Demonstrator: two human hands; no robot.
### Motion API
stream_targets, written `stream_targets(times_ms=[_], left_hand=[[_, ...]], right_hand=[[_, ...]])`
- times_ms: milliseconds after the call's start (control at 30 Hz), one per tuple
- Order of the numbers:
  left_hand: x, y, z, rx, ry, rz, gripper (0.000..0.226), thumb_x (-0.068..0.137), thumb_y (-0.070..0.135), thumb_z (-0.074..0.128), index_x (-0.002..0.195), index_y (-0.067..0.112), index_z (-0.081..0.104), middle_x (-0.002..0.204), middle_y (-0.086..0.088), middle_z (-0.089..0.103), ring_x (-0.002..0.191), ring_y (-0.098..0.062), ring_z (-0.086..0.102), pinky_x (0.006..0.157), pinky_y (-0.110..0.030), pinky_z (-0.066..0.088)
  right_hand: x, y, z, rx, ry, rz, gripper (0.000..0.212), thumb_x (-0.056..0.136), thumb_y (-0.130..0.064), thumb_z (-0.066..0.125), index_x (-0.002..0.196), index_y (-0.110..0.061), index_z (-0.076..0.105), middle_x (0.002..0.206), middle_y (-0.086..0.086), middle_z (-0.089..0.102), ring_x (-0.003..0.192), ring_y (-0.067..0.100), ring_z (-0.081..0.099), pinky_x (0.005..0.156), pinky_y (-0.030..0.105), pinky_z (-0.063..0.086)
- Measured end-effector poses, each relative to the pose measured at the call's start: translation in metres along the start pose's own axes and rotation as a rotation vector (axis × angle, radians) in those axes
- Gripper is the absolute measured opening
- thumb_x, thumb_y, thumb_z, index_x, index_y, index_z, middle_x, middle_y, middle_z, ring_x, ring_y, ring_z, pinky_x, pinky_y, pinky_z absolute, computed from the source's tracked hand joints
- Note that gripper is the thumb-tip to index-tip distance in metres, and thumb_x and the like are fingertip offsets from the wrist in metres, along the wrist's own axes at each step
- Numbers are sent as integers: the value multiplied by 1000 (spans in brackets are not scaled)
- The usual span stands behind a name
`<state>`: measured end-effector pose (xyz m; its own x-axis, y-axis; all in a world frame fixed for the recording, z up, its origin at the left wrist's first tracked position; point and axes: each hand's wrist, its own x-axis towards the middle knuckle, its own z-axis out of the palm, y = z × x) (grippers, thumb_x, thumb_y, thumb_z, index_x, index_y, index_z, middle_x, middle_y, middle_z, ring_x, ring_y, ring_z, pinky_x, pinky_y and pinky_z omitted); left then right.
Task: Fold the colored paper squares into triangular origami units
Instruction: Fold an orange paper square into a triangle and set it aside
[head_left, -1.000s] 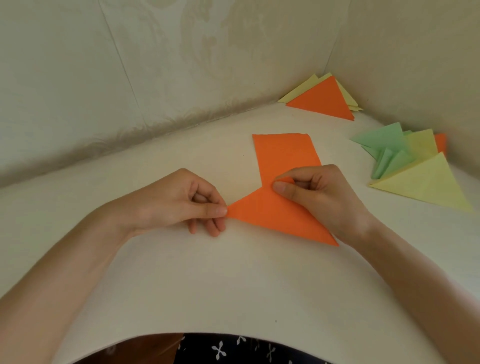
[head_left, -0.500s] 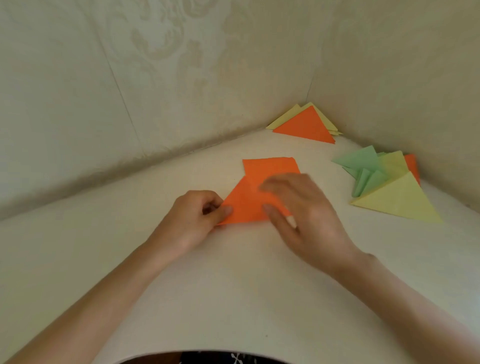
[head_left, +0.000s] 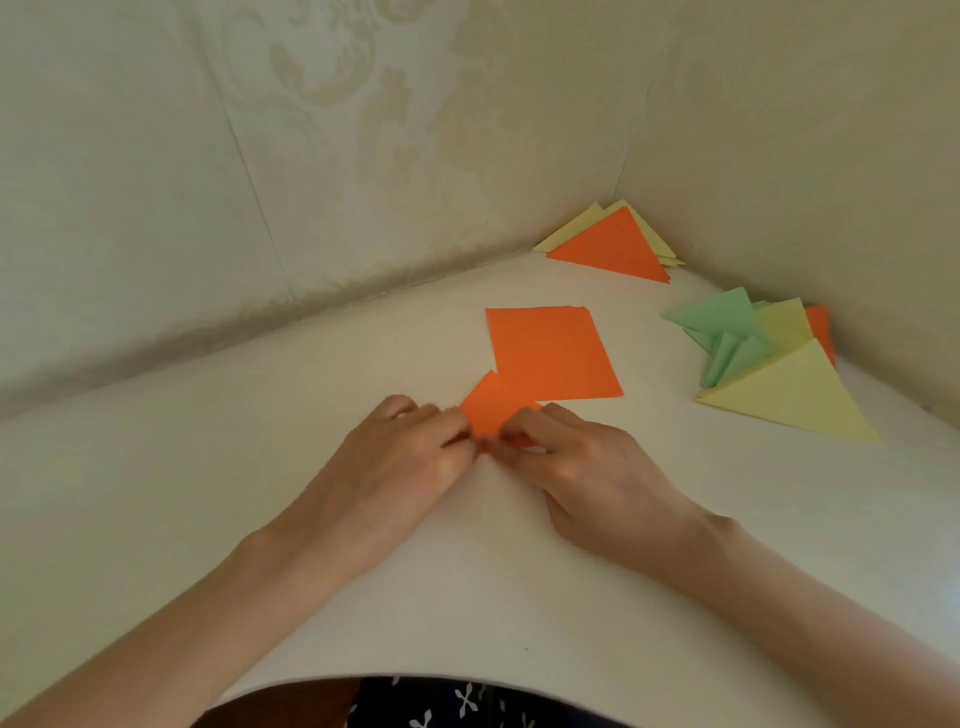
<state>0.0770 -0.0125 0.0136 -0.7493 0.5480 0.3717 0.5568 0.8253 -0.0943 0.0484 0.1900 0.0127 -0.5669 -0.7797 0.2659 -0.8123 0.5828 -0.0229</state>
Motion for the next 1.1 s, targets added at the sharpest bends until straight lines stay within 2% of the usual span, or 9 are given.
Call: stream_targets(times_ms=[133, 233, 367, 467, 567, 733, 867, 967, 1100], left_hand=[[-22, -16, -5, 31, -11, 78, 47, 75, 3, 33, 97, 8, 74, 96, -5, 71, 79, -21, 66, 82, -33, 37], [-37, -26, -7, 54, -7, 77, 52, 75, 3, 30, 104, 8, 72, 105, -4, 70, 97, -18, 52, 89, -35, 33], [-35, -21, -3, -28, 23, 24, 50, 76, 3, 30, 99, 7, 74, 101, -5, 71, 96, -17, 48, 89, -36, 34], [-36, -21, 0, -106, 53, -6, 50, 76, 1, 30, 100, 6, 73, 103, -6, 70, 96, -19, 50, 87, -33, 36], [-39, -22, 1, -90, 24, -23, 51, 75, 2, 30, 102, 6, 73, 108, -6, 69, 99, -18, 50, 87, -32, 36], [-34, -16, -2, -261, 96, -186, 40, 84, 15, 38, 97, 17, 75, 105, 3, 70, 94, -12, 57, 85, -23, 38], [-1, -5, -7, -730, 78, -667, 21, 90, 27, 61, 111, 24, 64, 100, 15, 66, 86, -1, 62, 75, -11, 43], [23, -10, -3, -966, 22, -763, 29, 82, 30, 70, 108, 29, 57, 97, 15, 66, 72, 3, 60, 69, -15, 44], [59, -23, -4, -1071, 104, -694, 25, 84, 3, 67, 91, 26, 64, 88, 6, 72, 68, -4, 57, 70, -18, 45]], right_hand=[[-8, 12, -6, -30, -6, -36, 52, 75, -4, 31, 114, -6, 66, 106, 8, 64, 85, 29, 63, 48, 33, 52], [-18, 17, -7, -39, 25, 22, 42, 80, -4, 37, 109, -4, 68, 109, 9, 66, 89, 29, 64, 62, 34, 55], [-19, 21, -14, -70, 153, 366, 38, 79, -18, 35, 75, -5, 71, 90, 9, 69, 80, 32, 60, 68, 34, 51], [-6, 12, -20, 33, 30, 662, 38, 94, -37, 39, 92, -12, 68, 102, 3, 60, 96, 25, 47, 82, 38, 42], [6, 1, -13, 185, -52, 747, 31, 90, -43, 55, 103, -16, 59, 110, 2, 50, 107, 24, 41, 90, 36, 37], [9, 2, -20, 571, 43, 846, 13, 84, -19, 66, 87, -18, 53, 96, -1, 56, 90, 18, 52, 70, 26, 41], [9, 3, -24, 806, 150, 846, 25, 80, -6, 69, 70, -20, 51, 83, -6, 56, 63, 2, 50, 46, 9, 34], [9, 9, -27, 921, 274, 843, 31, 74, 4, 70, 72, -21, 53, 79, -6, 55, 57, -3, 46, 52, 10, 37], [11, 26, -38, 963, 226, 829, 36, 77, 7, 67, 88, -25, 56, 79, -4, 57, 67, 9, 54, 65, 19, 44]])
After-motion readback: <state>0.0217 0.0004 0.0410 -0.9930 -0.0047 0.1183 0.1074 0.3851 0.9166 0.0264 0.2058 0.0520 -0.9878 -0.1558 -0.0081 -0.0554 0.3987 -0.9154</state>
